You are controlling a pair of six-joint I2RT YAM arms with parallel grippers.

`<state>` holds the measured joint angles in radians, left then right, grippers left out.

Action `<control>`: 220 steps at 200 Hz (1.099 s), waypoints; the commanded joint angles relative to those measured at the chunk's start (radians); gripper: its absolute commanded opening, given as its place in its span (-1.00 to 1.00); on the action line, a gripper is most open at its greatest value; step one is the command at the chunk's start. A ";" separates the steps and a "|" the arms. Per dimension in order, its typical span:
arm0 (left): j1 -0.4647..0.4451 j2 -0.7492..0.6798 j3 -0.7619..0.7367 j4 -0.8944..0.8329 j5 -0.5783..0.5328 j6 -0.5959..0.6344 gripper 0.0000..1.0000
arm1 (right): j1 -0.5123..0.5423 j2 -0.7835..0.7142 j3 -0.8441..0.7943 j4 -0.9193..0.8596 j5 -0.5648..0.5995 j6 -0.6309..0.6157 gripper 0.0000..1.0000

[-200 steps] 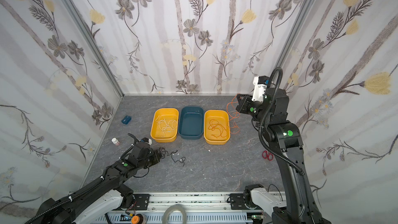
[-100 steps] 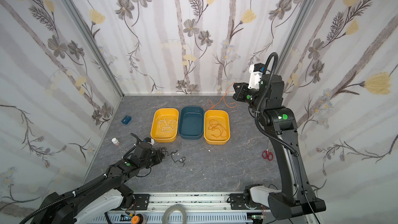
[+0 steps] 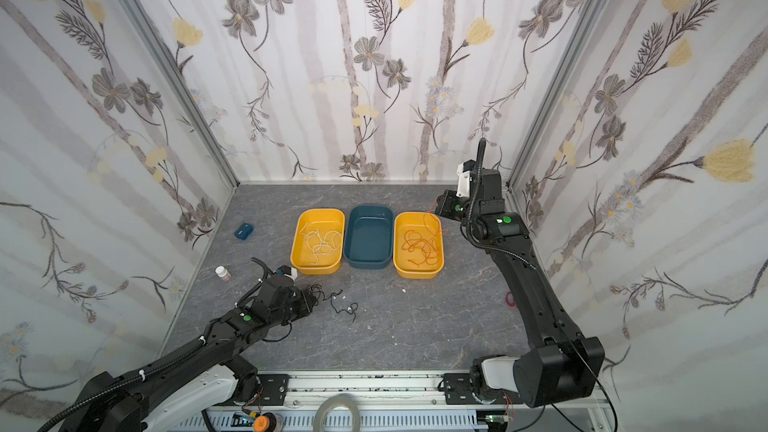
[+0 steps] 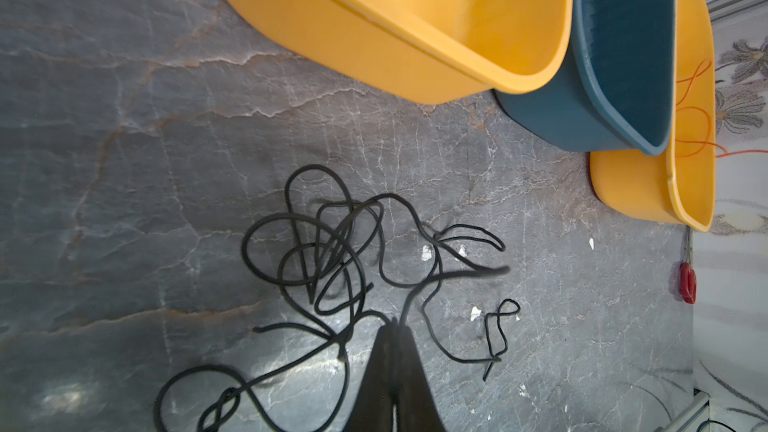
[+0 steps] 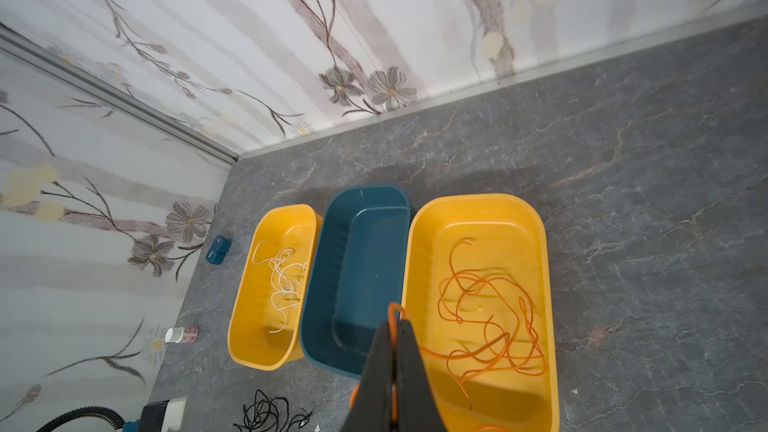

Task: Untangle the cables
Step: 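Carry the orange cable over the yellow bin nearest the right arm and release, then move the open right gripper back to the black cable beside the left gripper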

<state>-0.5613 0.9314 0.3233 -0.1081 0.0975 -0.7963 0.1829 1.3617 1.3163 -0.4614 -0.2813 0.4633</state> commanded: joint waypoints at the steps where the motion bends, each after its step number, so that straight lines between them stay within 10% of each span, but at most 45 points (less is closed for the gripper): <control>1: -0.003 -0.007 -0.001 0.022 0.001 -0.012 -1.00 | 0.009 0.057 -0.048 0.110 -0.078 0.041 -1.00; 66: -0.014 -0.007 -0.001 0.053 0.019 -0.008 -1.00 | 0.055 0.228 -0.196 0.150 0.004 0.044 -1.00; 92: -0.025 -0.004 0.004 0.087 0.047 0.011 -1.00 | 0.059 0.301 -0.188 0.089 0.027 0.015 -0.39; 149: -0.063 0.005 0.038 0.088 0.060 0.036 -1.00 | 0.082 0.113 -0.214 0.023 0.143 -0.045 -0.01; 220: -0.097 -0.010 0.099 0.037 0.061 0.054 -1.00 | 0.301 -0.045 -0.355 0.131 -0.022 -0.011 0.09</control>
<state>-0.6559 0.9447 0.4019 -0.0586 0.1608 -0.7551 0.4019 1.3380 1.0077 -0.4114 -0.2314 0.4263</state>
